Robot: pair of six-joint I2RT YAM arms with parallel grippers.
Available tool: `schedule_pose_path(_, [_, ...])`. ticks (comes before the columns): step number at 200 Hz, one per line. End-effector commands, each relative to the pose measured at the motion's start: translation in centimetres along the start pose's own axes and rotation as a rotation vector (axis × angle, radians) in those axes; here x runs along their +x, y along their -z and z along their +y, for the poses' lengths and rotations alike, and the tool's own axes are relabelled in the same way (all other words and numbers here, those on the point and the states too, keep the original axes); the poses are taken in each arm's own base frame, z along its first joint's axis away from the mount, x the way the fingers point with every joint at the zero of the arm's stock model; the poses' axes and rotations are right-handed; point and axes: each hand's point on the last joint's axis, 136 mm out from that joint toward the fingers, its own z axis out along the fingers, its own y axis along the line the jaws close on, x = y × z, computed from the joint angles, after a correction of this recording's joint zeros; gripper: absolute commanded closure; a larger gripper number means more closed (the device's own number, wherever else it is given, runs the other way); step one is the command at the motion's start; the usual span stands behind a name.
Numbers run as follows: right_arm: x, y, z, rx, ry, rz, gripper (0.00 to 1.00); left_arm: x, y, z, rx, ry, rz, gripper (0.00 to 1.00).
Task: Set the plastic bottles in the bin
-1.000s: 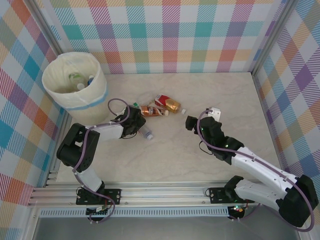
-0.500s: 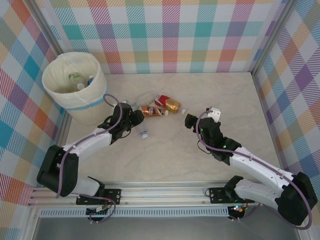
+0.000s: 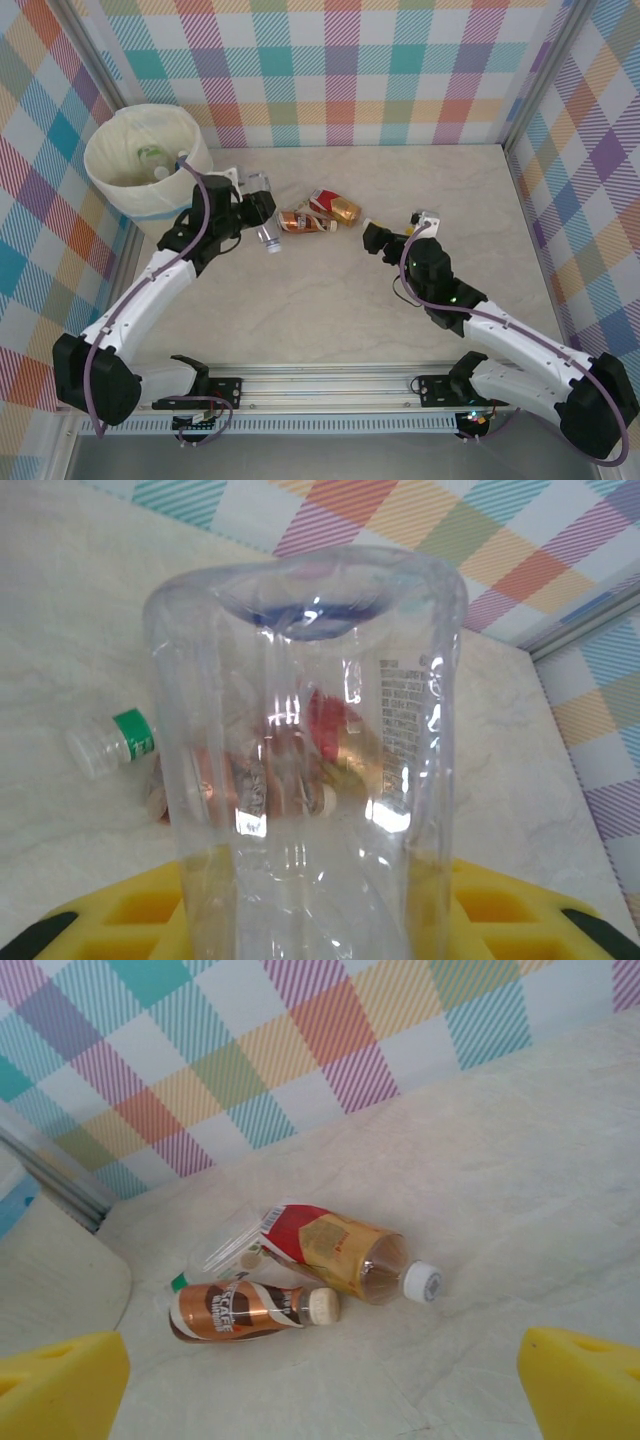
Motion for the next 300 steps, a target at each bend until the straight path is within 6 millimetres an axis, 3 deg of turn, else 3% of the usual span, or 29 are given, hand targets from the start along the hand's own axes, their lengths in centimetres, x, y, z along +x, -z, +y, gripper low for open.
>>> schedule_pose_path(1, [-1.2, -0.2, 2.9, -0.130, 0.015, -0.017, 0.00, -2.7, 2.6, -1.3, 0.022, -0.056, -0.027, 0.72])
schedule_pose_path(40, [-0.2, -1.6, 5.0, -0.186, 0.027, 0.068, 0.00, -7.9, 4.9, -1.2, -0.031, -0.094, -0.137, 0.73])
schedule_pose_path(94, [0.1, -3.4, 5.7, -0.173, 0.001, 0.089, 0.00, -15.5, 8.3, 1.7, -0.223, -0.105, -0.350, 0.73])
schedule_pose_path(129, [0.4, -3.5, 5.8, -0.173, 0.001, 0.114, 0.00, -19.7, 10.0, 5.3, -0.328, -0.059, -0.435, 0.73])
schedule_pose_path(204, [0.7, -2.5, 5.5, -0.170, 0.033, 0.145, 0.00, -26.3, 10.6, 14.1, -0.455, 0.050, -0.521, 0.71])
schedule_pose_path(231, [1.0, -2.1, 5.4, -0.182, 0.067, 0.153, 0.00, -27.8, 9.9, 17.2, -0.512, 0.072, -0.502, 0.71])
schedule_pose_path(251, [1.4, -2.1, 5.5, -0.194, 0.073, 0.167, 0.00, -27.9, 8.3, 19.1, -0.512, 0.098, -0.460, 0.70])
schedule_pose_path(300, [1.6, -2.2, 5.0, -0.167, 0.067, 0.170, 0.00, -26.0, 3.0, 21.0, -0.440, 0.147, -0.308, 0.64])
